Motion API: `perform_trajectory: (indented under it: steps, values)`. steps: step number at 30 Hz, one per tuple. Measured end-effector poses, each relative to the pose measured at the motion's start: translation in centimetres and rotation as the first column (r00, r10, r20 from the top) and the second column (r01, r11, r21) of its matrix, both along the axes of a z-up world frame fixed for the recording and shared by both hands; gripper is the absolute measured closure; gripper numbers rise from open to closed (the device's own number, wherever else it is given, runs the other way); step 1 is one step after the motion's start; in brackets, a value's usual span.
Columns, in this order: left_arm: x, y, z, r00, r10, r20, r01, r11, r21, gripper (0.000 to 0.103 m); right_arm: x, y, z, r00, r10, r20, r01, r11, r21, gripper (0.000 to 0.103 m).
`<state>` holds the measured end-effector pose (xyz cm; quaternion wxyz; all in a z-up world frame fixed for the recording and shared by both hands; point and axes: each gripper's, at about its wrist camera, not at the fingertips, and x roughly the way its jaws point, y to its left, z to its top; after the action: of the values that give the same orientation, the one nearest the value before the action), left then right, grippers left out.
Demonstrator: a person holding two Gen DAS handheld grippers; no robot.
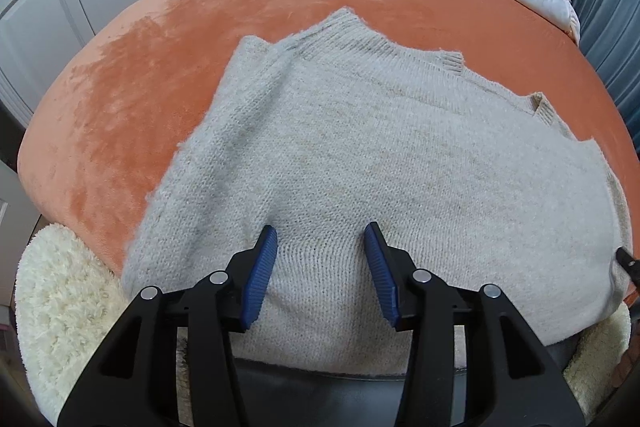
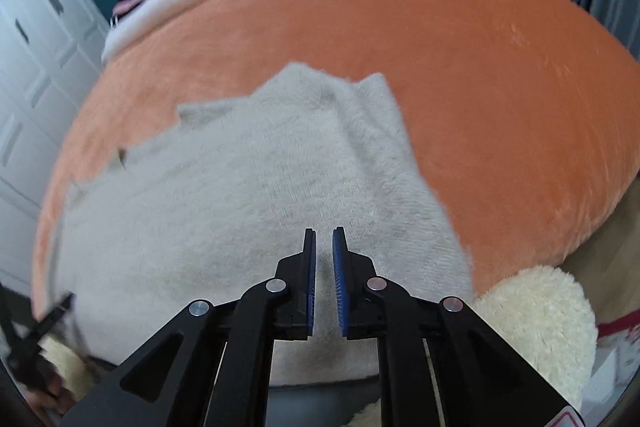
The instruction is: Fold small clothes
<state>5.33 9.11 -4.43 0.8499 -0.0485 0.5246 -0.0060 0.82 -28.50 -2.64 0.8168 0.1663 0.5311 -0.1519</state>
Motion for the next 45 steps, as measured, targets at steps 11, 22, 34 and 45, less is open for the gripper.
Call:
perform_trajectory:
  steps: [11,22,34,45]
  values:
    - [-0.3,-0.3,-0.1,1.000,-0.010,0.010,0.010,1.000,0.029,0.058,0.9,-3.2,-0.7,0.997,-0.071,0.013,0.070,0.994,0.085,0.098]
    - [-0.3,-0.5,-0.3,1.000,-0.024,0.018,0.023,0.999,0.046,0.057,2.6,4.3,4.8,0.987,0.098,0.125,-0.109,0.990,0.086,0.086]
    - [5.3,4.0,3.1,0.993,0.104,0.055,-0.095,0.985,-0.145,0.031,5.0,-4.5,3.3,0.992,-0.107,0.062,0.108,0.994,-0.016,0.053]
    - [9.0,3.8,-0.7,0.993,0.116,-0.027,-0.116,0.993,-0.003,0.048,5.8,-7.6,-0.9,0.991,-0.134,-0.020,0.134,0.991,0.009,0.097]
